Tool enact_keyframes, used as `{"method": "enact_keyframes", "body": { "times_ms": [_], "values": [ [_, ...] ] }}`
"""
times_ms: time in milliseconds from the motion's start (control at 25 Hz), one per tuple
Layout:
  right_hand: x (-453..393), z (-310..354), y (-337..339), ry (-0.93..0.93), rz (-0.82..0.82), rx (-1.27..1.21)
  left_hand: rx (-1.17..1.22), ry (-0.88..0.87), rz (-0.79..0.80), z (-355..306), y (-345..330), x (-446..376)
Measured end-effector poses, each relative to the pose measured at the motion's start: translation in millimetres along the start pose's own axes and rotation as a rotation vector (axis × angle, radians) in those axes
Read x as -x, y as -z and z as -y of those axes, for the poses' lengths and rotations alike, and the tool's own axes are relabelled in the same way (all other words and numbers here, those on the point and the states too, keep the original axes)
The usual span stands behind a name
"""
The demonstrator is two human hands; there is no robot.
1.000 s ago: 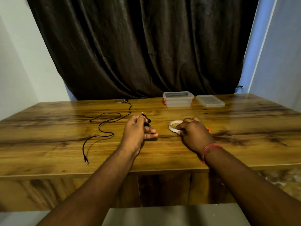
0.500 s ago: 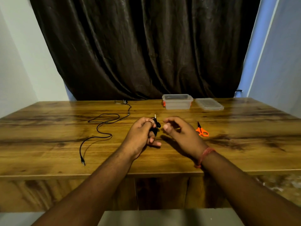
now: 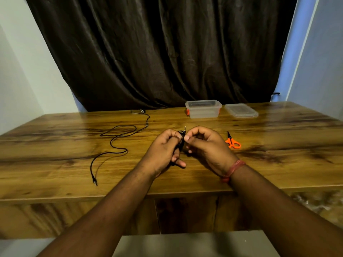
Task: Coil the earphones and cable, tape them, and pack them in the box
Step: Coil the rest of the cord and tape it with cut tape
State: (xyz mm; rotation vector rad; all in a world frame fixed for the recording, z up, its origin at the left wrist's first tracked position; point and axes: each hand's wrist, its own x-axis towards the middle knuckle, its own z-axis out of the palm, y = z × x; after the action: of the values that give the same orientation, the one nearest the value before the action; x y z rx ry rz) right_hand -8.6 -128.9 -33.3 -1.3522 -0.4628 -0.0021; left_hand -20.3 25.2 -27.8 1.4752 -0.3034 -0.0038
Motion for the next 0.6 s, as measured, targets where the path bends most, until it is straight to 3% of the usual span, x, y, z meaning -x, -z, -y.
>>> {"method": "enact_keyframes", "body": {
  "times_ms": [80,280,480,600],
  "values": [
    [3,5,0,-0.005,-0.022,-0.045,0.042,0.003,0.008,-1,1,1],
    [6,18,13,0.088,-0.288,-0.240,0.375,0.037,0.096,-10,10,6],
    [12,10,2,0.182,-0.047,-0.084,0.388,0.095,0.202,-5,12,4],
    [9,1,-1,0.147,-0.002,0.087,0.306,0.085,0.218,-3,9,4]
  ]
}}
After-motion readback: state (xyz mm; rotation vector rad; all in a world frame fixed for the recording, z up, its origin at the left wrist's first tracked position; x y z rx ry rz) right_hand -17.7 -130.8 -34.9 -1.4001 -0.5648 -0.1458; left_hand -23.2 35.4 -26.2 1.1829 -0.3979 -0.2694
